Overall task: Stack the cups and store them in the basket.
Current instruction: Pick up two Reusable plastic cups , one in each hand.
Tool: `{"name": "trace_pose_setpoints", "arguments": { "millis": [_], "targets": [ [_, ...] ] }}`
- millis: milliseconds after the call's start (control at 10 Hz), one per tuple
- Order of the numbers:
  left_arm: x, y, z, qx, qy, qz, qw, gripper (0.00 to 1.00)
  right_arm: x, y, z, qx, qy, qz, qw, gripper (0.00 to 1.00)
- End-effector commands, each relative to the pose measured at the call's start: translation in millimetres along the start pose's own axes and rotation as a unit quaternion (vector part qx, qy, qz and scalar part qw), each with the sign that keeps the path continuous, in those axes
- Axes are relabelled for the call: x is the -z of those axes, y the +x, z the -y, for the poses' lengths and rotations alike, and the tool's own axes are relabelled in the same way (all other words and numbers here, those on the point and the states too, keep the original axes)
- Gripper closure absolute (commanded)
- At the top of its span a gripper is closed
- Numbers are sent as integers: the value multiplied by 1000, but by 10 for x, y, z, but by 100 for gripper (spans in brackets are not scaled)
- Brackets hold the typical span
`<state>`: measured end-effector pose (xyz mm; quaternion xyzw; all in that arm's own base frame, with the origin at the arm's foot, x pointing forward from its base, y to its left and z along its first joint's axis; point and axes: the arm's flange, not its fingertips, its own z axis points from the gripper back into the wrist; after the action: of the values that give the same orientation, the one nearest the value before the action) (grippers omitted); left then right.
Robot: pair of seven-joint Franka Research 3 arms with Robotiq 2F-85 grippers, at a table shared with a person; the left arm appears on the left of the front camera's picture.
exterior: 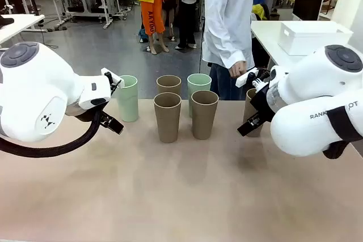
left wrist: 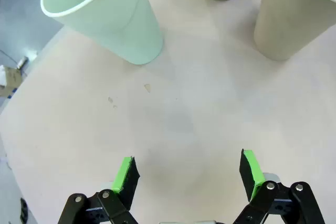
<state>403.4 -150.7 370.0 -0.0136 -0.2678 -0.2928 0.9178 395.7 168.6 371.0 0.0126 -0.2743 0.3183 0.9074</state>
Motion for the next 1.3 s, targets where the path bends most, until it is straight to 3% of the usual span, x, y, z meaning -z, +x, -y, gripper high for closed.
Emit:
{"name": "trace_pose_setpoints", "arguments": {
  "millis": [0, 900, 1200],
  "targets": [
    [-1, 1, 0, 0, 0, 0, 1000, 0, 0, 0, 0, 0, 0, 0, 1000, 0],
    [0, 0, 0, 0, 0, 0, 1000, 0, 1, 0, -1, 0, 0, 0, 1000, 0],
    [-578, 89, -250, 14, -44, 9, 999, 0, -739, 117, 184, -13, 3, 15, 1000, 0]
  ]
}}
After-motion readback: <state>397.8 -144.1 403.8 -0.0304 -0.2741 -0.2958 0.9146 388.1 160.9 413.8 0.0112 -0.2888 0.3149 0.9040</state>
